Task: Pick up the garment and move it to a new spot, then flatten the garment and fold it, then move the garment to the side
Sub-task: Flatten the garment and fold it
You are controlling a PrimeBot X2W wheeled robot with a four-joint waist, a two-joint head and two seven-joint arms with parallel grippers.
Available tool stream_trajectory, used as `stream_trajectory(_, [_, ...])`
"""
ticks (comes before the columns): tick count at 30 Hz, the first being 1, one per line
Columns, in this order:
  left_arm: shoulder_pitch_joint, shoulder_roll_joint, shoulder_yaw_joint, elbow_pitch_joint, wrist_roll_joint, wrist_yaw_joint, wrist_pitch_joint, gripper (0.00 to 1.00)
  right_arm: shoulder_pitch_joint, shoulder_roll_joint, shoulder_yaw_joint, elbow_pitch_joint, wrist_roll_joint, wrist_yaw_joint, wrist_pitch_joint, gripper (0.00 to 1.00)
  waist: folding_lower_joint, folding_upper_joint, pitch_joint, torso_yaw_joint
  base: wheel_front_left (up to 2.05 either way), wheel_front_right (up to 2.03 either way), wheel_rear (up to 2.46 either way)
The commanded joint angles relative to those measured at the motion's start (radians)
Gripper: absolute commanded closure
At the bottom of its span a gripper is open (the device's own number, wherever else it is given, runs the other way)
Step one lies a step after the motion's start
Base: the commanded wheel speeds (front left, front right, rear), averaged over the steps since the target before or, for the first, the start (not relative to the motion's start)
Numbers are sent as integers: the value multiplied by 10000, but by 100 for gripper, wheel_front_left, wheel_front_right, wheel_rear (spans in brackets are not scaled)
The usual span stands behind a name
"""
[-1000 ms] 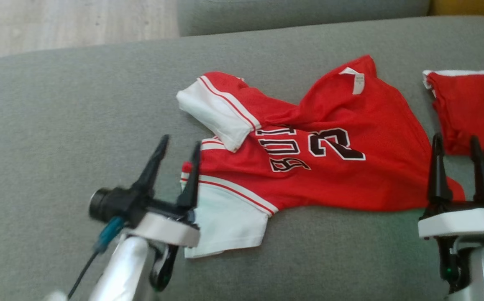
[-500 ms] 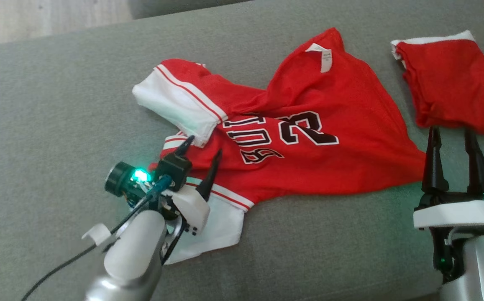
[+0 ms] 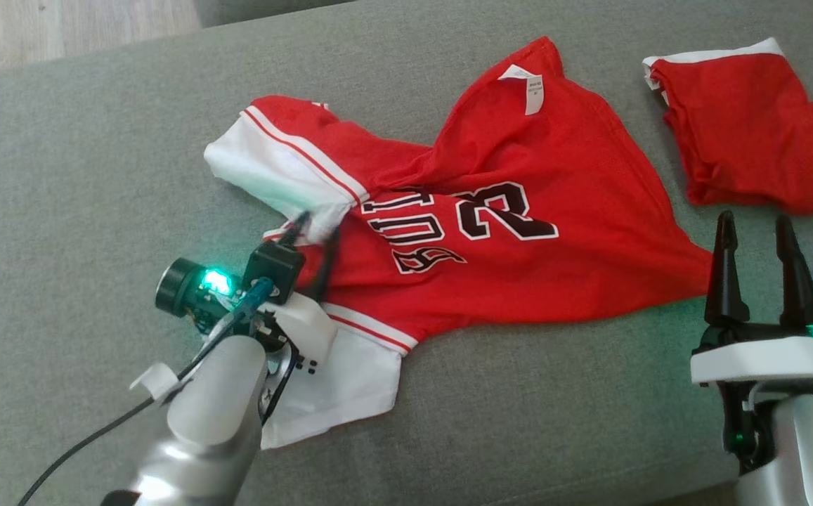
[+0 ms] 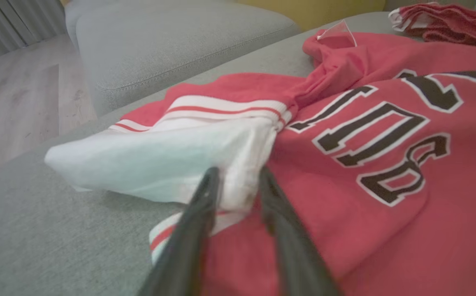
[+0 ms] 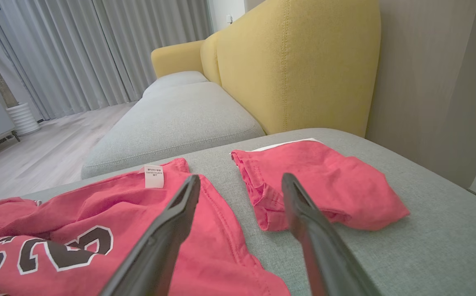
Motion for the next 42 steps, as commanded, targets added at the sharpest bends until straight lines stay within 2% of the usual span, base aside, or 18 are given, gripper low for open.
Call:
stream_trajectory(1, [-532, 207, 311, -235, 70, 131, -174, 100, -322, -101, 233, -246, 60, -7, -128, 0, -1, 0, -41, 15, 0, 0, 0])
stream_trajectory(6, [-577, 324, 309, -318, 86, 270, -485, 100, -297, -101, 209, -90, -5, -7, -139, 0, -1, 0, -290, 73, 0, 0, 0])
stream_trajectory(11, [-883, 679, 293, -790, 207, 313, -427, 100, -245, -101, 234, 40, -17, -7, -124, 0, -1, 0, -561, 132, 0, 0, 0])
stream_trajectory(14, [-1311, 1051, 208, -1122, 375, 148, -105, 100, -262, -101, 354, 121, 6, -7, -124, 0, -1, 0, -663, 99, 0, 0, 0])
stream_trajectory(21, [-2908, 2067, -192, -1547, 881, -651, 1118, 100, -397, -101, 781, 355, 198, -7, -171, 0, -1, 0, -621, -236, 0, 0, 0])
stream_trajectory(22, [-2908, 2067, -192, -1547, 881, -651, 1118, 100, -397, -101, 781, 355, 198, -7, -171, 0, -1, 0, -621, -236, 0, 0, 0])
stream_trajectory(30, [-4639, 3263, -745, -980, 912, -1103, 2279, 100, -677, -101, 1470, 608, 613, -7, -274, 0, -1, 0, -200, -999, 0, 0, 0])
stream_trajectory(39, [-7151, 4475, -2689, 247, 468, -1143, 3014, 100, -1267, -100, 2536, 440, 1158, -7, -315, 0, -1, 0, 768, -2093, 0, 0, 0])
stream_trajectory(42, [-8154, 4844, -3071, 807, 293, -1144, 3015, 100, -1426, -100, 2838, 266, 1360, -7, -317, 0, -1, 0, 1102, -2403, 0, 0, 0])
